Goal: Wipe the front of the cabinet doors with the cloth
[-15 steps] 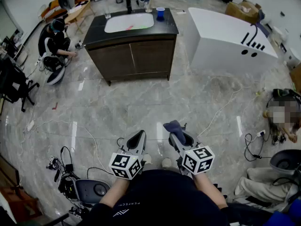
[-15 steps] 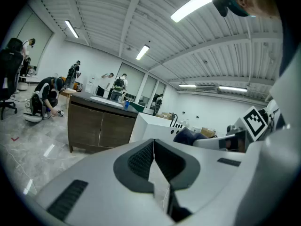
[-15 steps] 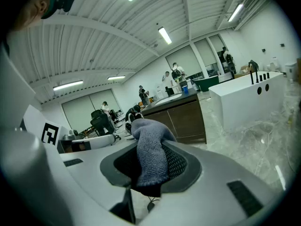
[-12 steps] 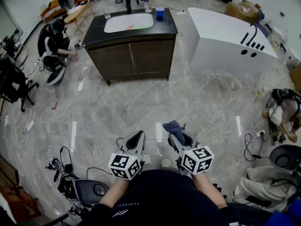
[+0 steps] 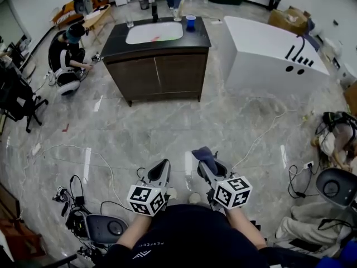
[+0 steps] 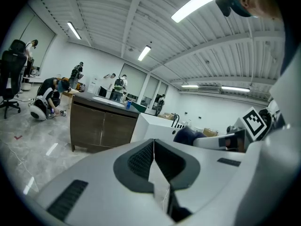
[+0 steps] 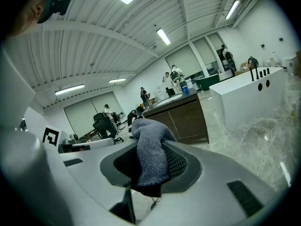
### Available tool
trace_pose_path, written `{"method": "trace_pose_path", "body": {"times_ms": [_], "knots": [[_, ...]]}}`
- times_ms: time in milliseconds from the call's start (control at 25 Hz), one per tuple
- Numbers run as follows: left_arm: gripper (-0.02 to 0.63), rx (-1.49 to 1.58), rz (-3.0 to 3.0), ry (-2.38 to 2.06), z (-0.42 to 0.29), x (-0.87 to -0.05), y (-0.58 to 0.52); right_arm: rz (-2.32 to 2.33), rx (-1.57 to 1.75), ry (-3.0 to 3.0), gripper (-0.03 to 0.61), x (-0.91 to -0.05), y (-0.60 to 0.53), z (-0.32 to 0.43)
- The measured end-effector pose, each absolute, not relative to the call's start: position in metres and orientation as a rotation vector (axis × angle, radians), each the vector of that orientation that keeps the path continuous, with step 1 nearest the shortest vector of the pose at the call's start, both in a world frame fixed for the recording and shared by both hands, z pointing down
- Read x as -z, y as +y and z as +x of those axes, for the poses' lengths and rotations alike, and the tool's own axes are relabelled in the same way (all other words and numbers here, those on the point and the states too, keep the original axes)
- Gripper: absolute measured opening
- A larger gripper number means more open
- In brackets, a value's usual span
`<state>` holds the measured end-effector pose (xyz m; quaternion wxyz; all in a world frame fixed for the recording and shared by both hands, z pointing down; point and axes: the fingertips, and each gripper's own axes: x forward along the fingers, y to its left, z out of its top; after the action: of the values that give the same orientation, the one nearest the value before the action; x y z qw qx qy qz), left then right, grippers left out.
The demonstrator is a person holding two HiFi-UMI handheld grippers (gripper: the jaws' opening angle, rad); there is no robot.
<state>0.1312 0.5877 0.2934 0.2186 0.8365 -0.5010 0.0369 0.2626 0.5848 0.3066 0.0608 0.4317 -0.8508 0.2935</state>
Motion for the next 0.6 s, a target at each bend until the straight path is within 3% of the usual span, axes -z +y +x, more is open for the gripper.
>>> {"method": "trace_pose_path", "body": {"times_ms": [600], "knots": [[0.011,-0.100,2.263,-1.479,0.159,-0.295,0.599,1.247,-0.901,-2.571,0.120,-0.317,0.584,0.298]]}}
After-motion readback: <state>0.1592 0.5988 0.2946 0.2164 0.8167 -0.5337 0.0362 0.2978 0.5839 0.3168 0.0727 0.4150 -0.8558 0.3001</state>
